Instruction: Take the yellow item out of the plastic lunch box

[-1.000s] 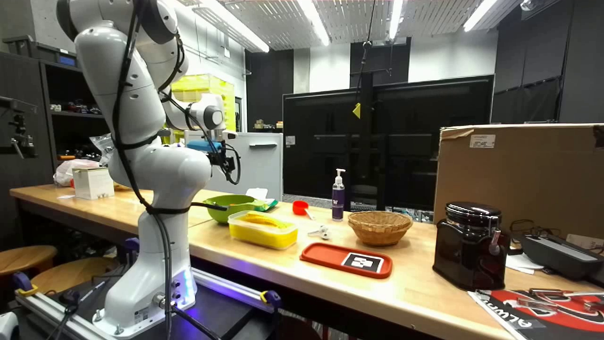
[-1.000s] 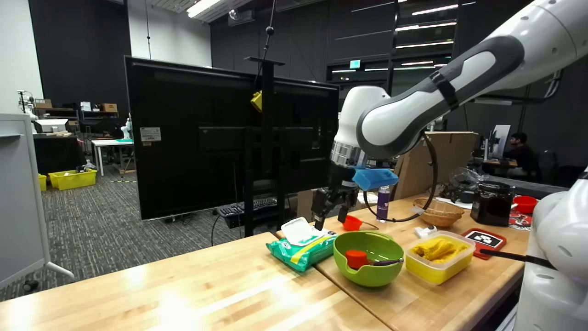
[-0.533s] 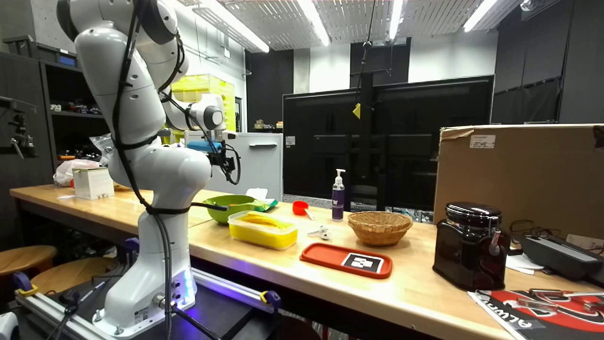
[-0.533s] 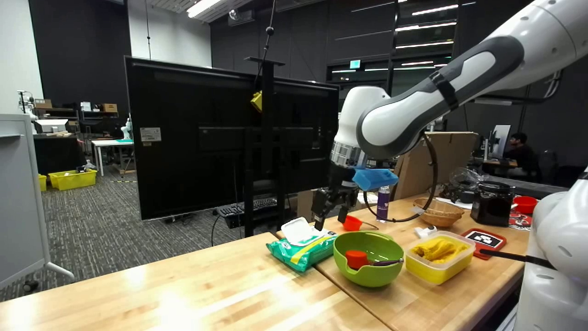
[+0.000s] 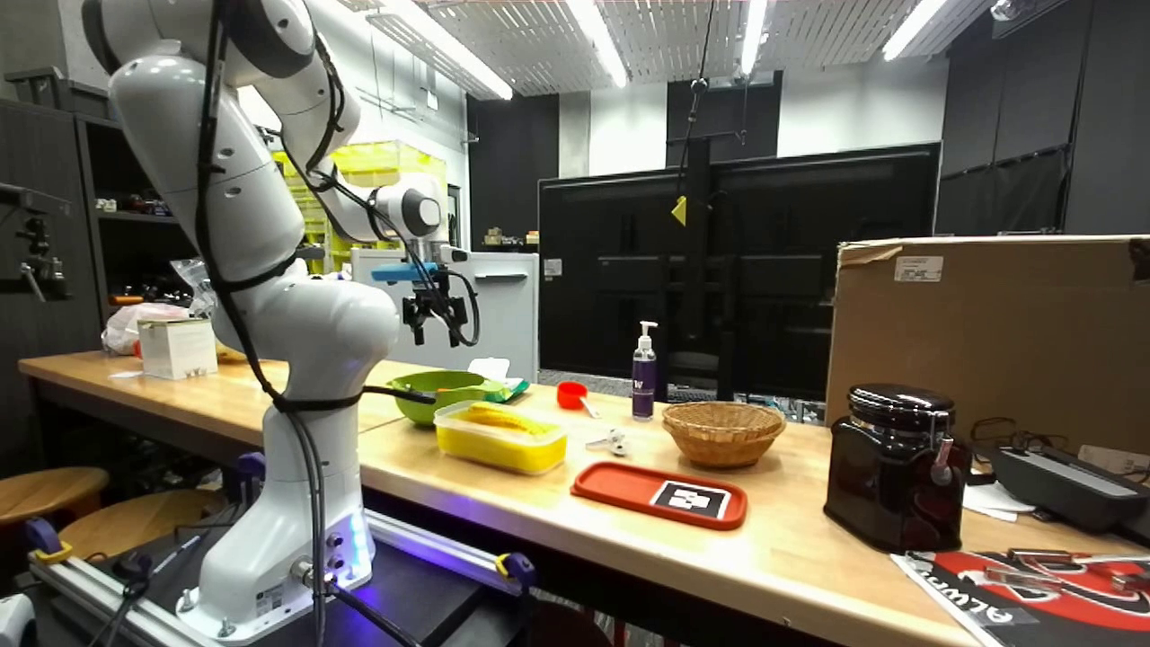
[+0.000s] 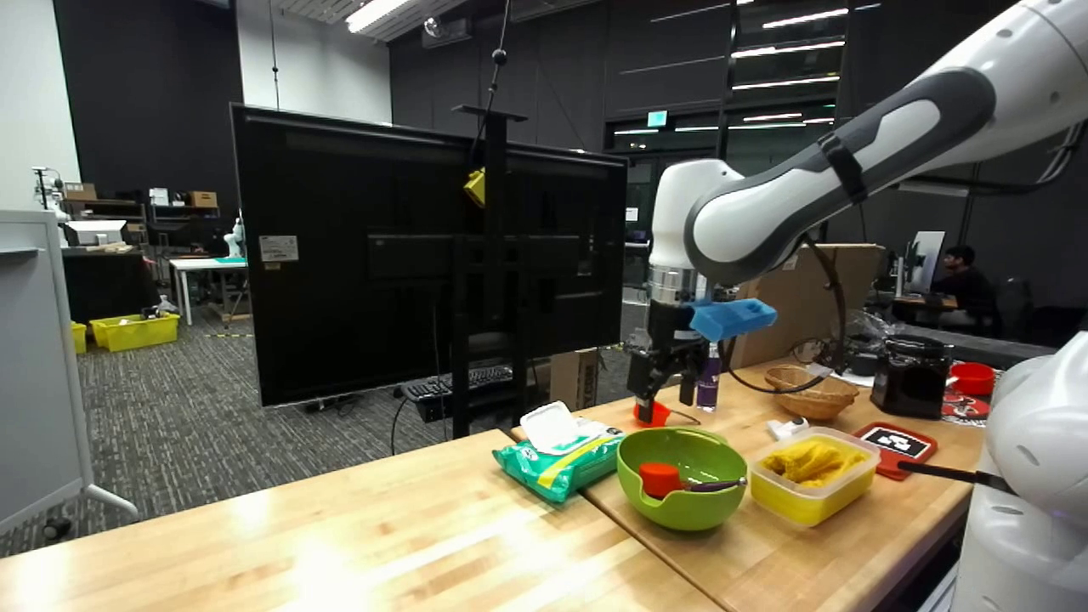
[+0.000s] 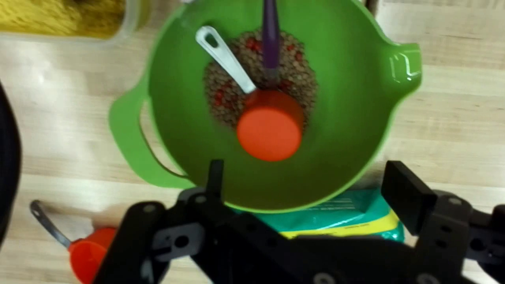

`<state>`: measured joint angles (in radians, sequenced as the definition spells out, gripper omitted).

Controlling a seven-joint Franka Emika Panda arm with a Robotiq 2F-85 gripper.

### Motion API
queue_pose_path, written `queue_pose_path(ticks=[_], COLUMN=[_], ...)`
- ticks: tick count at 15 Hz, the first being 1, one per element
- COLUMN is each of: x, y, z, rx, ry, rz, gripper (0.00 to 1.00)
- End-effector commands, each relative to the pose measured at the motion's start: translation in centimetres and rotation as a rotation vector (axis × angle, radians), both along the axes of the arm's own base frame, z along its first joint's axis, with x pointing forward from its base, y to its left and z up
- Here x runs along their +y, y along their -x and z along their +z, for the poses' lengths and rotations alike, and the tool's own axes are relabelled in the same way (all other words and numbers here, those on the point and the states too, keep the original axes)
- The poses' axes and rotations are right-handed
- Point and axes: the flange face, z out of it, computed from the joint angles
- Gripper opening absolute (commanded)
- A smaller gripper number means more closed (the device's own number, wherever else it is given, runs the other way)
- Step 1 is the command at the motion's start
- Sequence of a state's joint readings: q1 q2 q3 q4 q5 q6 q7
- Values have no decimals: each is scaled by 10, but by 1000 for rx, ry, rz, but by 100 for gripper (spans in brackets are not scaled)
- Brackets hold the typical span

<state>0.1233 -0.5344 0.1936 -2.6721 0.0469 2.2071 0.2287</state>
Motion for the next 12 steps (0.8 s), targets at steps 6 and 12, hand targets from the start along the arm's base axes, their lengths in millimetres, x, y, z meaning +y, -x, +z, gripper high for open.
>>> queue_pose_path(ticks=[6,12], x=[-119,-176], y=[64,74], z=[11,23], rx=[157,168], ry=[97,87], rz=[-162,-170], gripper=[100,100])
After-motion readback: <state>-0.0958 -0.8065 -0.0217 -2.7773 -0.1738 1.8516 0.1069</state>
